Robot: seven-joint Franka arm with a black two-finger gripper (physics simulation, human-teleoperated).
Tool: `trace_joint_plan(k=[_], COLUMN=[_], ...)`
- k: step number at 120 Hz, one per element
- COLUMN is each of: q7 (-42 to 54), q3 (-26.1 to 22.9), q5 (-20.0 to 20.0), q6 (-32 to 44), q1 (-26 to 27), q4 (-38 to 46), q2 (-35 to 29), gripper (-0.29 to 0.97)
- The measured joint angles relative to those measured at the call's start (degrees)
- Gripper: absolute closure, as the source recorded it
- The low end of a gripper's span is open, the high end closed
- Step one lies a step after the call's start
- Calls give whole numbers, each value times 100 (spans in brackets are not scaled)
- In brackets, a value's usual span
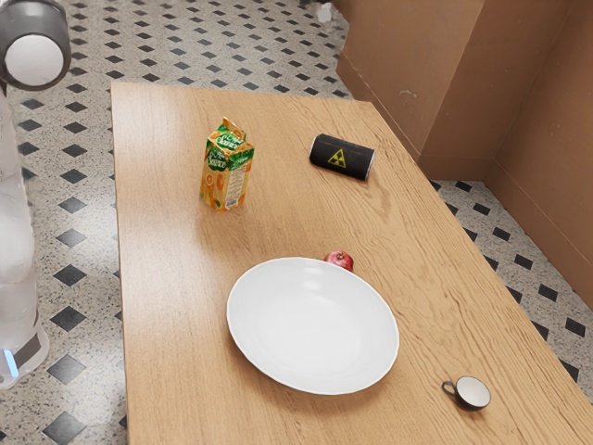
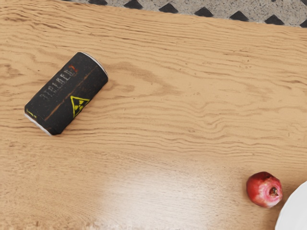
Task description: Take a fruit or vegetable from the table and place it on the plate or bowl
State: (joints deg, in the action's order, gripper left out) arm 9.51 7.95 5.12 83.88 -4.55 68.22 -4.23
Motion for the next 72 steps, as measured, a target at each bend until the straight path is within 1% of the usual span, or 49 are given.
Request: trace_joint_plan(k=[4,8,11,14,18,23,37,42,48,57,64,72], q7=[23,44,59,75,97,121,183,202,224,252,264,162], q3=[-14,16,38,111,223,278,315,342,360,353,275,238], q5=[142,319,421,503,568,542,466,402,314,221,12,-487], q6=[-45,-83,-103,-123,-177,-265,-439,-479,-514,-542,-552,-501], q1=[-684,-1219,-1499,-1629,-1675,-1657,-1261,-1201,-1243,-1399,-1504,-1287], q4=[-47,-70,-83,-91,-95,-101,-113,-114,-110,-105,-11,299], q2=[-16,4,33,49,20,-24,-50,-38,65,480,666,602], gripper=[2,2,2,2,2,2,2,2,2,2,2,2])
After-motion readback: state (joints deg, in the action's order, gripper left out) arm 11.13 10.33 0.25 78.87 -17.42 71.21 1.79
